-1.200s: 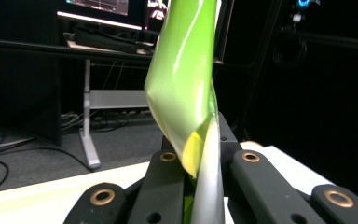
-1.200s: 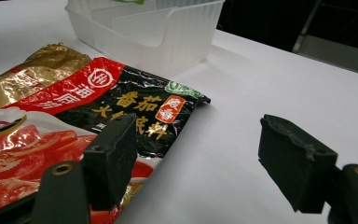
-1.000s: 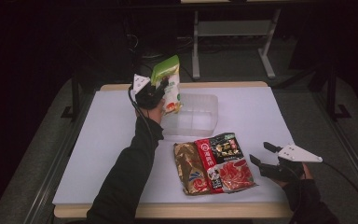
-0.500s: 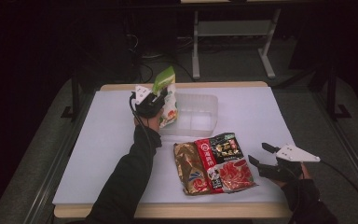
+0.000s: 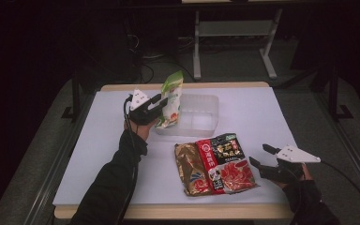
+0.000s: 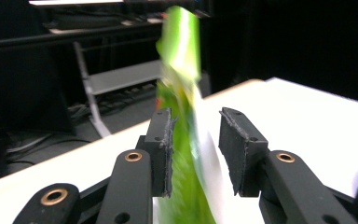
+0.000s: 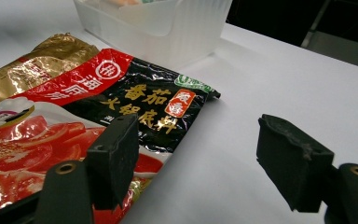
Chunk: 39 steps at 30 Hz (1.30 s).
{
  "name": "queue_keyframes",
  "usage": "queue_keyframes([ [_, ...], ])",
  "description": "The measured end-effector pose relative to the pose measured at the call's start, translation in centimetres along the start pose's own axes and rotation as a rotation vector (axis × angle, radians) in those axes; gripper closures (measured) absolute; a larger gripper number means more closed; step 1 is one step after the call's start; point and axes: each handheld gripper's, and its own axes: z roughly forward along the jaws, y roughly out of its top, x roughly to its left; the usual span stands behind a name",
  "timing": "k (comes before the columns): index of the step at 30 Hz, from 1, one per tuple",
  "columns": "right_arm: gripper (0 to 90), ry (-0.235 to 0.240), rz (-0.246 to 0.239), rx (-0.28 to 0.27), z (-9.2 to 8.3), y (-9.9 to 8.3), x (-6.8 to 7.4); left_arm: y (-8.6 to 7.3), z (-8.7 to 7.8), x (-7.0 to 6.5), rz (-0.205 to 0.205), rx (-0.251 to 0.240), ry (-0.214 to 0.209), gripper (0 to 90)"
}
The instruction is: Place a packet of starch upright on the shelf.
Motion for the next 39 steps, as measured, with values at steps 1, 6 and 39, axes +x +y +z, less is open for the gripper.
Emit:
queue_keyframes([
  [1,29.2,0.001,-0.002,0.000,0.0,0.0,0.0,-0.2,-0.3,0.0,0.012,0.004,-0.011,64.7],
  [6,29.8,-0.003,-0.008,0.006,0.1,0.1,0.1,-1.5,-1.5,-0.4,0.046,0.041,-0.078,68.0],
  [39,29.2,-0.095,-0.034,0.032,-1.6,-0.8,1.1,-5.1,0.2,-1.0,0.107,0.257,-0.168,85.7],
])
